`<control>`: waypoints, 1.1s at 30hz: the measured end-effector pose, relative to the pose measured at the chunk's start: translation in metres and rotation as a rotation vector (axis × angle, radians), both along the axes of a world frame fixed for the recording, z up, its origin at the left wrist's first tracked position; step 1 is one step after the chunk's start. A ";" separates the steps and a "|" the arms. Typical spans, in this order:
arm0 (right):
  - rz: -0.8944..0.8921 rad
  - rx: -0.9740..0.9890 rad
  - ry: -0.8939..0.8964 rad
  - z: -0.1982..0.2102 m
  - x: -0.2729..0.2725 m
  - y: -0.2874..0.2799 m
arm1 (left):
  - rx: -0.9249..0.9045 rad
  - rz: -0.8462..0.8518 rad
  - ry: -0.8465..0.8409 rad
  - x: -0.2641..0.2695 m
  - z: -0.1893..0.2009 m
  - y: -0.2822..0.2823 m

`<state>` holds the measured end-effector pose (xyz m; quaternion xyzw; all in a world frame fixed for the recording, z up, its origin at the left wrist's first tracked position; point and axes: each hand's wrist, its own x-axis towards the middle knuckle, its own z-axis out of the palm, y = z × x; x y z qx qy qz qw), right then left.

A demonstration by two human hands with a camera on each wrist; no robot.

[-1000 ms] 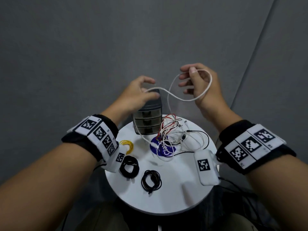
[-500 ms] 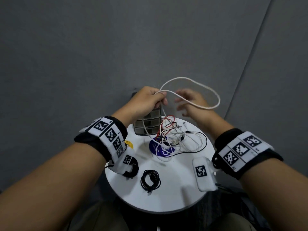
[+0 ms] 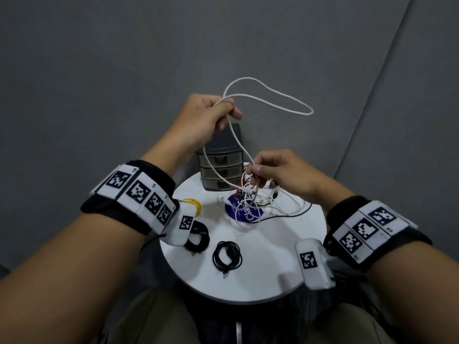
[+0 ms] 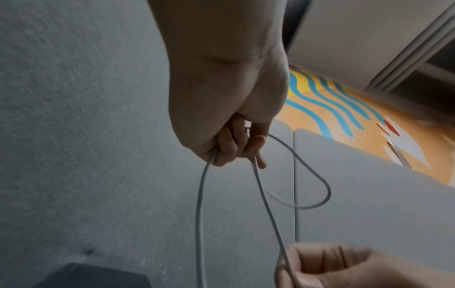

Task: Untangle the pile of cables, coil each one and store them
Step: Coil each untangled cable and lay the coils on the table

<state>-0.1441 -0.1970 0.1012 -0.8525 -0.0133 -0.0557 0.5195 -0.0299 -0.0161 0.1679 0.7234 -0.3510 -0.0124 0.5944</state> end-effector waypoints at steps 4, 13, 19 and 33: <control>0.189 -0.053 0.190 0.002 -0.013 -0.004 | 0.135 -0.082 0.043 -0.022 0.003 0.017; 0.531 -0.273 0.817 -0.047 -0.038 -0.005 | 0.537 -0.391 0.123 -0.078 -0.024 0.059; 0.435 -0.451 1.046 -0.097 -0.048 -0.018 | 0.393 -0.397 0.220 -0.087 -0.029 0.070; 0.037 0.368 0.233 -0.015 -0.020 0.019 | 0.027 -0.168 0.463 -0.071 -0.062 0.046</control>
